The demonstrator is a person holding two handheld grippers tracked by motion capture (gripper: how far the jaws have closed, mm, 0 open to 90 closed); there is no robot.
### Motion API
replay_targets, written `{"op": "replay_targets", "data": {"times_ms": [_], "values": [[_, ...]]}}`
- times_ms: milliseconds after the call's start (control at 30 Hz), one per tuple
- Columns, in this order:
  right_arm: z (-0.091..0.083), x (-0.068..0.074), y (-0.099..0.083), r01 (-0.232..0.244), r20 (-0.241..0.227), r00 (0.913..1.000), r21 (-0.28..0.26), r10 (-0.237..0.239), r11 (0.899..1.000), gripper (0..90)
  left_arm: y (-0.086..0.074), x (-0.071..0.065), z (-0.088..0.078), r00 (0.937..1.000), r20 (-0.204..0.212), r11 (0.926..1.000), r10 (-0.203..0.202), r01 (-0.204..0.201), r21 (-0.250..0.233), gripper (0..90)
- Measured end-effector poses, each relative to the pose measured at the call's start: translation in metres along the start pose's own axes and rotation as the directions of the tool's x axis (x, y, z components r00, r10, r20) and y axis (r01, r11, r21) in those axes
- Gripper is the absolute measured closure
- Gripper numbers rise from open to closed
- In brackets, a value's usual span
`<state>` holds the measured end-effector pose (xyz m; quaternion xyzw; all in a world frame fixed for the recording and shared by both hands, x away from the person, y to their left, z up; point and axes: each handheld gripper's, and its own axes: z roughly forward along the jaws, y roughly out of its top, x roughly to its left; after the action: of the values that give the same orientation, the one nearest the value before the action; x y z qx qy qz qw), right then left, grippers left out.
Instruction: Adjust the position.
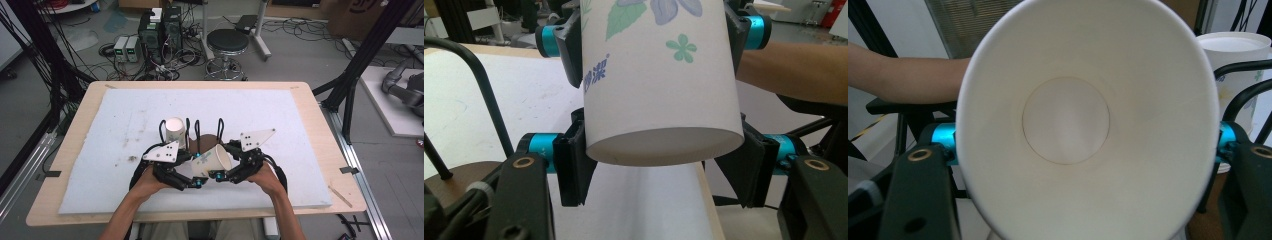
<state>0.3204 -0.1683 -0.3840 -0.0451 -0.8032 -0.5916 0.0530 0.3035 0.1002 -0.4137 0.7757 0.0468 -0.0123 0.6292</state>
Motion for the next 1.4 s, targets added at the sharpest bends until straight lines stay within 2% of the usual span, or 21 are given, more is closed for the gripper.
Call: {"op": "replay_targets", "data": {"times_ms": [200,333,367,400,467,700,833,967,1067,1100,1133,1167,1200,1233,1267,1300,1333,1367,1400], "values": [[0.000,0.000,0.000,0.007,-0.001,1.0000,-0.005,-0.007,1.000,29.5,0.000,0.000,0.000,1.0000,0.002,1.0000,0.003,-0.003,0.001,37.0],[0.000,0.000,0.000,0.006,-0.002,1.0000,-0.001,-0.006,1.000,29.9,-0.001,0.000,0.000,0.9999,0.009,1.0000,-0.009,0.009,0.000,35.1],[0.001,0.001,0.000,0.007,0.001,1.0000,0.000,-0.007,1.000,29.8,-0.001,0.000,0.001,0.9997,-0.001,0.9996,-0.026,0.026,0.007,26.6],[0.001,0.001,0.000,0.007,0.001,1.0000,0.000,-0.007,1.000,29.8,-0.001,0.000,0.001,0.9997,-0.001,0.9996,-0.026,0.026,0.007,16.0],[0.000,0.001,0.000,0.006,0.006,1.0000,0.003,-0.006,1.000,29.9,-0.002,-0.001,0.002,0.9992,-0.009,0.9990,-0.038,0.039,0.022,6.1],[-0.003,0.000,0.000,0.006,0.015,0.9999,0.006,-0.007,1.000,29.9,-0.003,-0.001,0.002,0.9985,-0.017,0.9983,-0.052,0.053,0.024,6.0],[-0.004,0.001,0.000,0.001,0.021,0.9998,0.010,-0.001,1.000,29.8,-0.003,-0.001,-0.001,0.9977,-0.038,0.9974,-0.056,0.058,0.043,6.0],[-0.008,0.001,0.000,0.001,0.036,0.9994,0.015,-0.001,1.000,29.8,-0.004,-0.005,-0.011,0.9958,-0.076,0.9959,-0.053,0.058,0.070,6.0],[-0.018,0.000,-0.002,-0.010,0.071,0.9975,0.042,0.007,0.999,29.9,-0.008,-0.007,-0.027,0.9901,-0.127,0.9942,-0.061,0.071,0.081,6.0],[-0.022,-0.001,-0.002,-0.014,0.086,0.9963,0.051,0.009,0.999,29.8,-0.012,-0.006,-0.039,0.9824,-0.170,0.9929,-0.076,0.091,0.077,6.0],[-0.024,-0.001,-0.002,-0.019,0.090,0.9959,0.054,0.014,0.998,29.9,-0.012,-0.006,-0.039,0.9824,-0.170,0.9929,-0.076,0.091,0.077,6.0],[-0.026,-0.001,-0.002,-0.022,0.094,0.9954,0.057,0.017,0.998,29.9,-0.014,-0.005,-0.045,0.9787,-0.190,0.9926,-0.078,0.094,0.077,6.0],[-0.028,-0.002,-0.002,-0.025,0.098,0.9950,0.061,0.019,0.998,29.8,-0.018,-0.006,-0.054,0.9700,-0.226,0.9915,-0.089,0.108,0.073,6.0],[-0.028,-0.002,-0.002,-0.025,0.098,0.9950,0.061,0.019,0.998,29.8,-0.018,-0.006,-0.054,0.9700,-0.226,0.9915,-0.089,0.108,0.073,6.0],[-0.032,-0.002,-0.002,-0.032,0.114,0.9932,0.077,0.024,0.997,29.8,-0.019,-0.006,-0.058,0.9669,-0.240,0.9913,-0.088,0.109,0.074,6.0],[-0.032,-0.002,-0.002,-0.032,0.114,0.9932,0.077,0.024,0.997,29.8,-0.020,-0.007,-0.063,0.9627,-0.256,0.9909,-0.088,0.111,0.076,6.0],[-0.037,-0.003,-0.001,-0.044,0.135,0.9904,0.098,0.031,0.994,29.8,-0.023,-0.008,-0.070,0.9554,-0.282,0.9910,-0.087,0.112,0.073,6.0],[-0.037,-0.003,-0.001,-0.044,0.135,0.9904,0.098,0.031,0.994,29.8,-0.023,-0.008,-0.070,0.9554,-0.282,0.9910,-0.087,0.112,0.073,6.0],[-0.039,-0.004,-0.001,-0.045,0.142,0.9895,0.105,0.029,0.993,29.8,-0.024,-0.009,-0.075,0.9511,-0.296,0.9912,-0.089,0.114,0.067,6.0]]}}
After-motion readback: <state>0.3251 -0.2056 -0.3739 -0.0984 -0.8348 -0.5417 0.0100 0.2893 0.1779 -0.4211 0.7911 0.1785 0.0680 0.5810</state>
